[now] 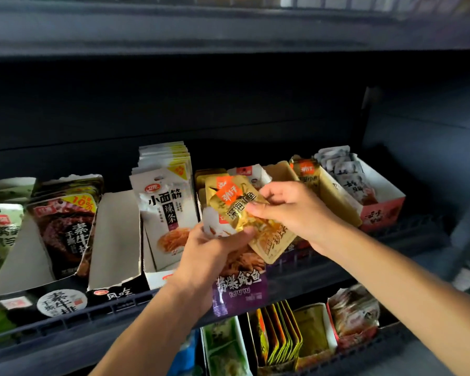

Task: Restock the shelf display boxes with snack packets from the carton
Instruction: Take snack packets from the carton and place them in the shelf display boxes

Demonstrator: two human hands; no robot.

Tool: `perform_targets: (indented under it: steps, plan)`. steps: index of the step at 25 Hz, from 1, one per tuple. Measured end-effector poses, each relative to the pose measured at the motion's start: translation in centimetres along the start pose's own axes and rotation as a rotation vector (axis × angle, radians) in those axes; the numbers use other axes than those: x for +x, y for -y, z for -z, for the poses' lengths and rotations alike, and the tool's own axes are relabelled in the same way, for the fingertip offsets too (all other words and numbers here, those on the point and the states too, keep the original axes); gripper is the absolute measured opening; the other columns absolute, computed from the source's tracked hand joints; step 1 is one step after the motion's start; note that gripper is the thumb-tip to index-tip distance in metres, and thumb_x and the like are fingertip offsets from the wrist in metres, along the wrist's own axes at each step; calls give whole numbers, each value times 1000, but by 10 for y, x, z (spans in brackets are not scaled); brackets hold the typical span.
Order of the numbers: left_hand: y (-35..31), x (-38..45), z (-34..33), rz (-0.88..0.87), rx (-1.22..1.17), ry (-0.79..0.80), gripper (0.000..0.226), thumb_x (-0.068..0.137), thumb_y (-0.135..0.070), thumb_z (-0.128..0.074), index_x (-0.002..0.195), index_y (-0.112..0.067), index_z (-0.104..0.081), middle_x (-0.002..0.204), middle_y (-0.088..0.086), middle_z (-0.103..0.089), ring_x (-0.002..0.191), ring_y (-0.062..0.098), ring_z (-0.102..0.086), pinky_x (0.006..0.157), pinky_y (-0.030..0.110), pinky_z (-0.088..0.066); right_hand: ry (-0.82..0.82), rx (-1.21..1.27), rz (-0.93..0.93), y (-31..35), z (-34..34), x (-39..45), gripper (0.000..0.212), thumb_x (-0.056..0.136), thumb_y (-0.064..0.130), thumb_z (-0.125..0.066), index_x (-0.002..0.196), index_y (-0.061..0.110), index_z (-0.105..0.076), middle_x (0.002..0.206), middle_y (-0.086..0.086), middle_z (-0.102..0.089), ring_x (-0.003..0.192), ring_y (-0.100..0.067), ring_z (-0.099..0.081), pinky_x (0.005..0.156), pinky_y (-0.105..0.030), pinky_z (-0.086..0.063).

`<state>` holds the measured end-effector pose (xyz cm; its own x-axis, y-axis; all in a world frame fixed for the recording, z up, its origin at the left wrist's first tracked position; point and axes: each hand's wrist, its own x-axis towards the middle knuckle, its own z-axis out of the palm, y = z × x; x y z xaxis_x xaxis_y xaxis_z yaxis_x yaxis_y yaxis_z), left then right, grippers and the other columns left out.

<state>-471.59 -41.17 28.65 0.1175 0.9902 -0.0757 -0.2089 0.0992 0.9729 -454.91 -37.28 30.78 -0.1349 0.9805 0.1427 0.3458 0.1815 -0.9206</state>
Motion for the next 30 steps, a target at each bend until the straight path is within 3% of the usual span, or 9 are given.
perform_targets:
  steps: [2,5,8,12,16,21,25,27,30]
  plan:
    - [4,2,0,26,-52,-45,28,82,-4,-71,109,-9,-64,79,4,-77,66,14,-74,51,18,-53,-147,51,-29,-6,21,6,17,82,28,-78,94,18,-71,86,6,-75,77,-5,-71,63,-16,-52]
    - [7,6,2,71,-104,-93,31,83,-7,-71,111,-16,-61,76,1,-77,62,11,-73,43,17,-49,-588,270,-14,-29,75,27,15,86,14,-75,96,18,-65,103,-1,-73,87,-15,-70,67,-30,-56]
    - [7,12,-1,115,-123,-105,30,85,-11,-72,112,-18,-61,80,6,-78,67,17,-75,51,22,-54,-837,-66,-13,-61,121,47,17,89,14,-71,99,18,-58,109,-7,-71,93,-21,-68,80,-37,-58]
    - [5,16,-3,115,-88,-86,36,84,-19,-72,118,-24,-61,98,10,-77,90,30,-74,85,41,-54,-663,-271,-96,-84,128,70,19,88,14,-73,99,16,-58,103,-1,-67,95,-19,-64,78,-29,-52]
    - [4,12,0,118,-90,-102,28,86,-19,-70,111,-27,-60,85,2,-78,65,16,-74,58,24,-47,-500,-746,-26,-95,124,80,23,82,23,-79,80,24,-56,90,2,-68,85,-20,-63,69,-34,-52]
    - [9,13,6,149,-98,-58,36,87,-21,-71,120,-26,-59,96,8,-77,86,27,-75,76,37,-54,-650,-1096,26,-105,123,86,37,79,28,-82,106,12,-64,119,-12,-57,111,-34,-54,89,-42,-47]
    - [8,10,7,143,-116,-21,34,88,-18,-69,120,-25,-60,94,7,-78,84,26,-76,81,40,-56,-749,-1038,-32,-97,109,76,48,83,25,-77,122,10,-54,127,-17,-52,117,-38,-51,92,-47,-47]
    - [8,11,7,137,-121,-15,35,87,-17,-69,120,-22,-60,95,10,-77,87,28,-75,82,41,-57,-821,-866,99,-75,89,61,31,91,27,-68,116,11,-57,114,-6,-59,101,-24,-58,77,-31,-49]
    - [7,11,4,148,-147,-2,44,81,-17,-74,123,-18,-59,102,14,-76,96,34,-73,93,52,-53,-411,-135,140,-23,43,27,25,93,42,-60,104,20,-63,92,8,-63,68,-3,-56,59,-18,-38]
